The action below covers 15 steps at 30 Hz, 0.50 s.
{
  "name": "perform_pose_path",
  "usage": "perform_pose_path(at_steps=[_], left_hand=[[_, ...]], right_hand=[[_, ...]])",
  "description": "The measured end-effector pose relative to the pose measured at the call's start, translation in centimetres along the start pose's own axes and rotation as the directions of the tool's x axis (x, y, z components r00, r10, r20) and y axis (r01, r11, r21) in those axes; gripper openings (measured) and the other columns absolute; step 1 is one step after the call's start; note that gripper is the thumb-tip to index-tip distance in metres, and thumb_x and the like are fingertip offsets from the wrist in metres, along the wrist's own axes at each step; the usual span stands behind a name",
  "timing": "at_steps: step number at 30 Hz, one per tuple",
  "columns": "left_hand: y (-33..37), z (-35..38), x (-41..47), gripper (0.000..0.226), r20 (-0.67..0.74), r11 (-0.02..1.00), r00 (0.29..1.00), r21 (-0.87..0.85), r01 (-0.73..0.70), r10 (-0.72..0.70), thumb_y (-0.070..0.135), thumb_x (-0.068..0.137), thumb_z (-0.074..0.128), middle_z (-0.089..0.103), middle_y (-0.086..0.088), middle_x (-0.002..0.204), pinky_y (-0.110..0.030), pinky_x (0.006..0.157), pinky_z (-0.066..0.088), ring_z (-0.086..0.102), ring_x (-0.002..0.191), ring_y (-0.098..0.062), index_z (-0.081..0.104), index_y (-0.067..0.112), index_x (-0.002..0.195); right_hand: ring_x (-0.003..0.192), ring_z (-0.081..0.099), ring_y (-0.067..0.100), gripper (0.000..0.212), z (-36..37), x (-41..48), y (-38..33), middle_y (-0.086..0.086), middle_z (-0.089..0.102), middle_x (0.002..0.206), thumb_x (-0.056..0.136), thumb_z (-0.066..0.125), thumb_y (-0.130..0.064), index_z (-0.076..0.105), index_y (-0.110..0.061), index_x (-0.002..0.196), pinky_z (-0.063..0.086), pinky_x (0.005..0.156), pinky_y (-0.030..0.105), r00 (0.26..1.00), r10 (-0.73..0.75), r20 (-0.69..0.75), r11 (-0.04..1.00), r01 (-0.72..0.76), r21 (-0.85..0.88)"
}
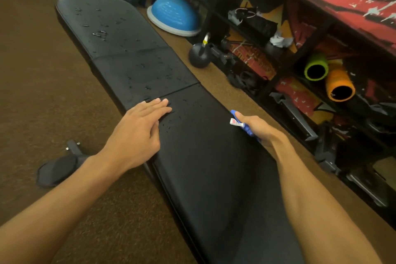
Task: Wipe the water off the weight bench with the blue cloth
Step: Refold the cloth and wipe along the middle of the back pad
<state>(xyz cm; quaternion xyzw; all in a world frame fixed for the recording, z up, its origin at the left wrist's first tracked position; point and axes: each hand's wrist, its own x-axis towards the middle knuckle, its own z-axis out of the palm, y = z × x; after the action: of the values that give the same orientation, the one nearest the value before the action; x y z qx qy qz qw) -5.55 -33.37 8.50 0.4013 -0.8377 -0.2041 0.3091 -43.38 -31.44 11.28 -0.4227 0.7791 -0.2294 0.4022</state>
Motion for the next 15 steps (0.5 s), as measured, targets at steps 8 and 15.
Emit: perform_pose_path(at_steps=[8,15], left_hand=[[0.1,0.0,0.1,0.051,-0.014,1.0,1.0,-0.007,0.005,-0.005,0.005,0.102,0.049,0.049,0.005,0.161,-0.04,0.131,0.023,0.035,0.154,-0.009,0.059,0.02,0.149],[0.0,0.0,0.2,0.054,-0.013,1.0,1.0,-0.019,0.002,-0.003,0.001,0.099,0.054,0.05,0.004,0.16,-0.038,0.131,0.022,0.036,0.154,-0.008,0.06,0.02,0.149]], right_hand=[[0.046,0.042,0.002,0.041,6.0,5.1,-9.9,-0.01,0.05,0.058,0.106,0.058,-0.053,0.067,-0.019,0.086,0.038,0.059,0.02,0.966,-0.252,-0.047,0.967,0.25,-0.049],[0.051,0.042,0.001,0.029,3.4,2.1,-5.5,-0.017,0.053,0.055,0.106,0.062,-0.043,0.069,-0.028,0.083,0.033,0.054,0.019,0.97,-0.241,0.009,0.97,0.241,0.02]])
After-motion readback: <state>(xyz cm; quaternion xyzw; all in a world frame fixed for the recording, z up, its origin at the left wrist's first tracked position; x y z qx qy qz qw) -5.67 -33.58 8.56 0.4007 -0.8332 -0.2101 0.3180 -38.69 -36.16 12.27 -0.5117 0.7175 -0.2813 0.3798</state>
